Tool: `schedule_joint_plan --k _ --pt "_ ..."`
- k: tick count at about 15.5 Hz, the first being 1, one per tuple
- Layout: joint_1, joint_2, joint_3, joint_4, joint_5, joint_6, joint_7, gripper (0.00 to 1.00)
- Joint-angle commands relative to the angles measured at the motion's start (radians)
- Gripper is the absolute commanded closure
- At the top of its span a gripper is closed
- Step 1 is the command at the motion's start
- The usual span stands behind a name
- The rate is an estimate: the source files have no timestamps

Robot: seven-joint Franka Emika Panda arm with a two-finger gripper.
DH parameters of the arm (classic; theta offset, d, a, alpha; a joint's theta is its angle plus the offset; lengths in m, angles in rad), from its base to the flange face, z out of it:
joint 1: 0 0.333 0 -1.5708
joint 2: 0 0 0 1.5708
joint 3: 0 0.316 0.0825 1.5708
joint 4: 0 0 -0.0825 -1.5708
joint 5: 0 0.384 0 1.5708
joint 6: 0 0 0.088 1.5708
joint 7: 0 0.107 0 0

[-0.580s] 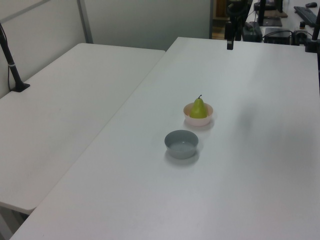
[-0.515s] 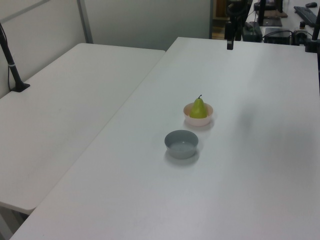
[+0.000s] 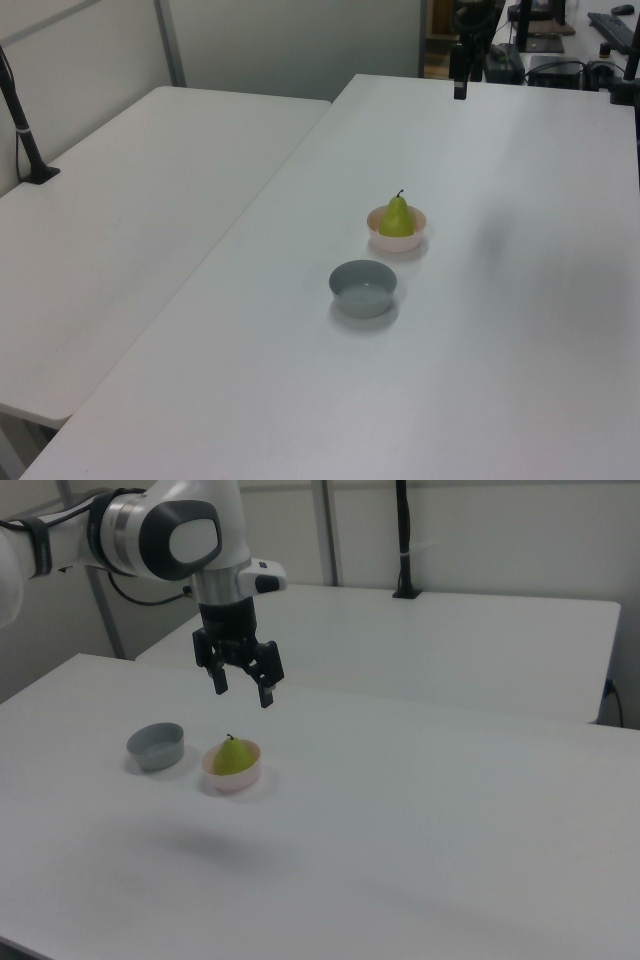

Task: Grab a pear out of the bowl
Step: 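Lower the open gripper down over the green pear in the pink bowl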

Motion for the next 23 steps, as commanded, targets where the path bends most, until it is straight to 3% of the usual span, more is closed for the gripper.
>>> schedule_joint_plan --k 1,6,9,13,23 --pt "0.004 -0.028 -0.002 -0.027 0.005 -0.012 -0.010 0.00" --pt "0.026 -0.002 -0.002 -0.022 0.010 -0.004 -0.015 0.00" --pt "0.133 0.043 -0.046 0.003 0.011 0.008 -0.016 0.00" --pt "0.216 0.113 -0.051 0.016 0.013 0.110 -0.002 0.00" --pt "0.280 0.259 -0.055 0.017 0.007 0.276 0.034 0.00"
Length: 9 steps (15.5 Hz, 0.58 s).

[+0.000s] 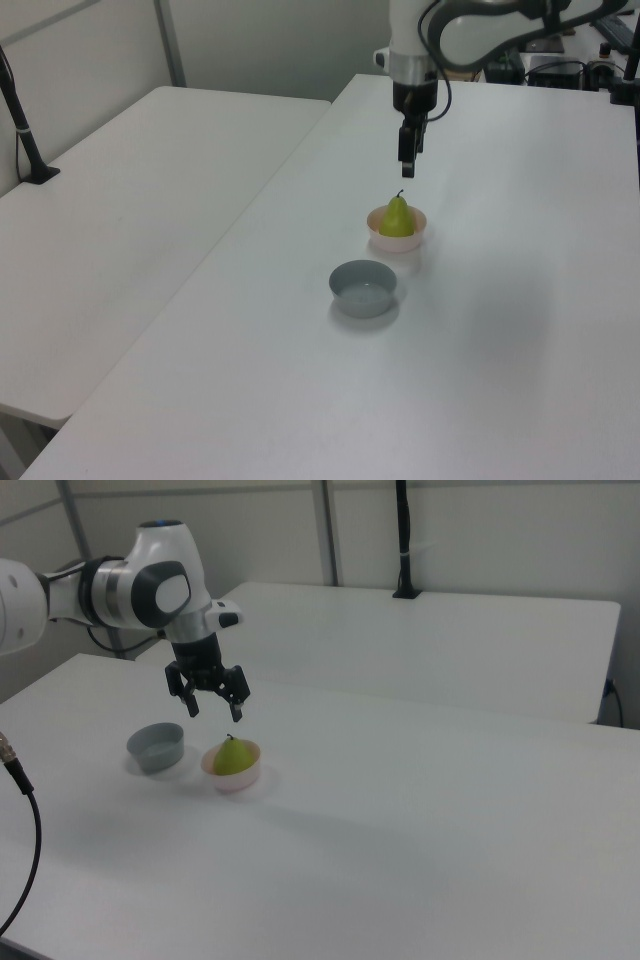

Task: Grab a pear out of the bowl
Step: 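Lower the open gripper down over the green pear in the pink bowl, then close the gripper around the green pear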

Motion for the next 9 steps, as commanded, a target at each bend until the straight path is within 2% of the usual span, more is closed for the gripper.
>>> schedule_joint_plan --k 1,9 --pt "0.037 0.070 -0.025 0.015 0.005 0.062 0.022 0.00" --pt "0.071 0.170 -0.036 0.015 0.002 0.118 0.020 0.00"
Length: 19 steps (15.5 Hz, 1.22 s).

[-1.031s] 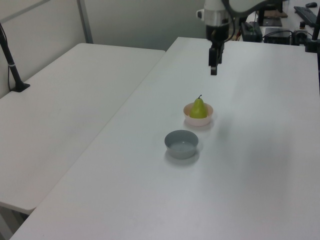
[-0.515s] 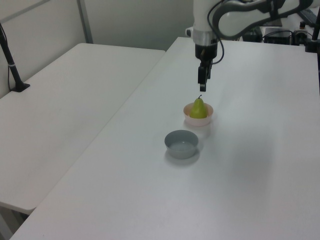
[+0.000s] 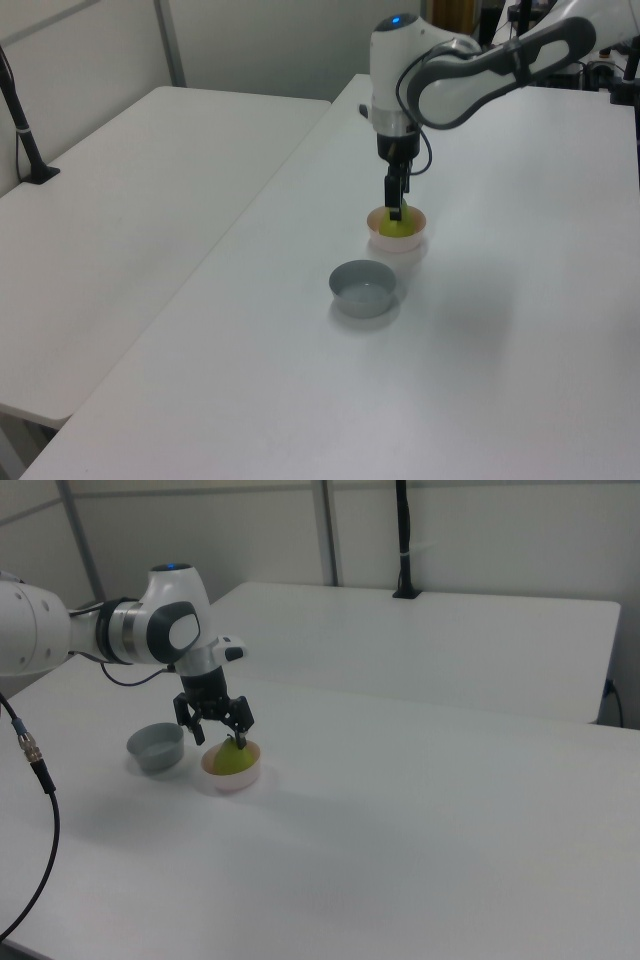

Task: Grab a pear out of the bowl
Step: 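Close the gripper around the green pear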

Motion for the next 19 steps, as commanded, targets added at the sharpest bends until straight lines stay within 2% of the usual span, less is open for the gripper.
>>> schedule_joint_plan --k 1,5,8,11,12,18,19 --pt "0.043 0.047 -0.035 0.016 0.000 0.031 0.017 0.00" --pt "0.041 0.070 -0.035 0.017 -0.027 0.055 0.015 0.00" --pt "0.041 0.077 -0.035 0.019 -0.027 0.055 0.014 0.12" --pt "0.040 0.075 -0.035 0.017 -0.027 0.055 0.005 0.34" --pt "0.038 0.073 -0.035 0.017 -0.027 0.055 0.005 0.39" --pt "0.041 0.064 -0.047 0.019 -0.024 0.052 0.014 0.40" --pt "0.041 0.061 -0.045 0.019 -0.024 0.052 0.012 0.48"
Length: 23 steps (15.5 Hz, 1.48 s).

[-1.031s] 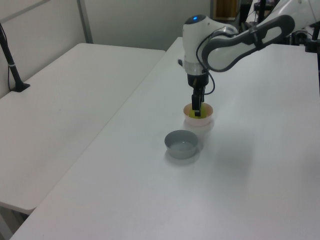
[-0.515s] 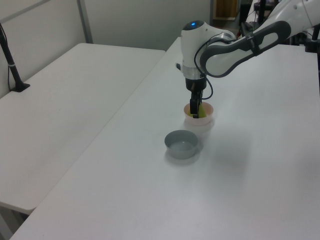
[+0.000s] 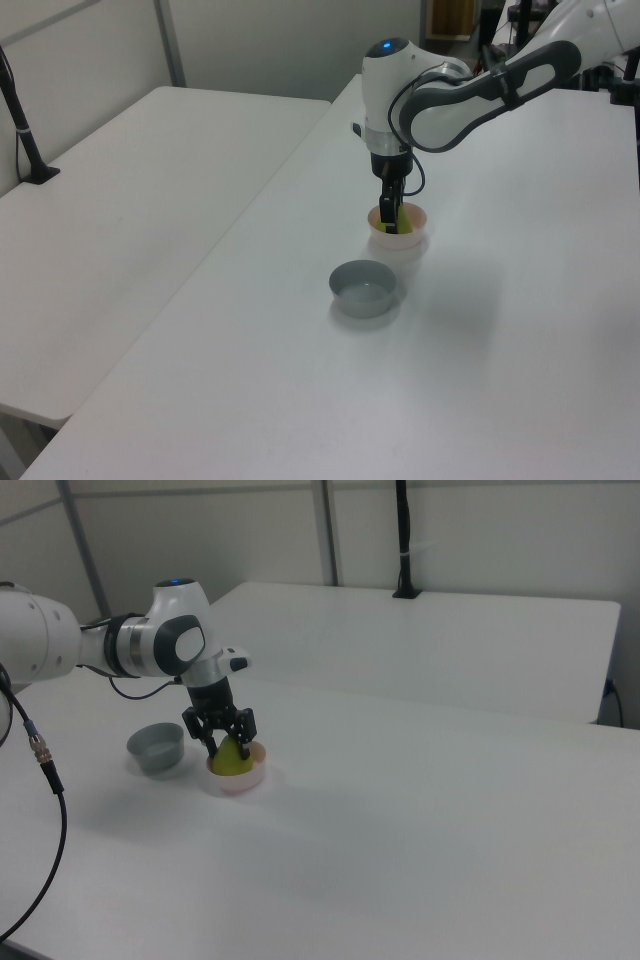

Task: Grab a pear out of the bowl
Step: 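Close the gripper around the green pear, then lift the pear up out of the pink bowl, then carry the pear away from the pink bowl and lower it to the table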

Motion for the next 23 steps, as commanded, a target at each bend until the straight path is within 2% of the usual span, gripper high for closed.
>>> schedule_joint_plan --k 1,3,5,14,18,23 --pt "0.021 0.000 -0.024 0.000 -0.007 0.011 0.013 0.56" --pt "0.019 -0.015 -0.024 0.000 -0.007 0.009 0.013 0.66" --pt "0.018 -0.040 -0.024 0.000 -0.005 0.000 0.014 0.69" --pt "0.006 -0.169 -0.033 -0.002 0.002 -0.057 0.013 0.69" --pt "-0.086 -0.195 -0.020 -0.002 -0.004 -0.072 0.000 0.69" --pt "-0.217 -0.198 -0.021 -0.002 -0.008 -0.075 -0.110 0.69"
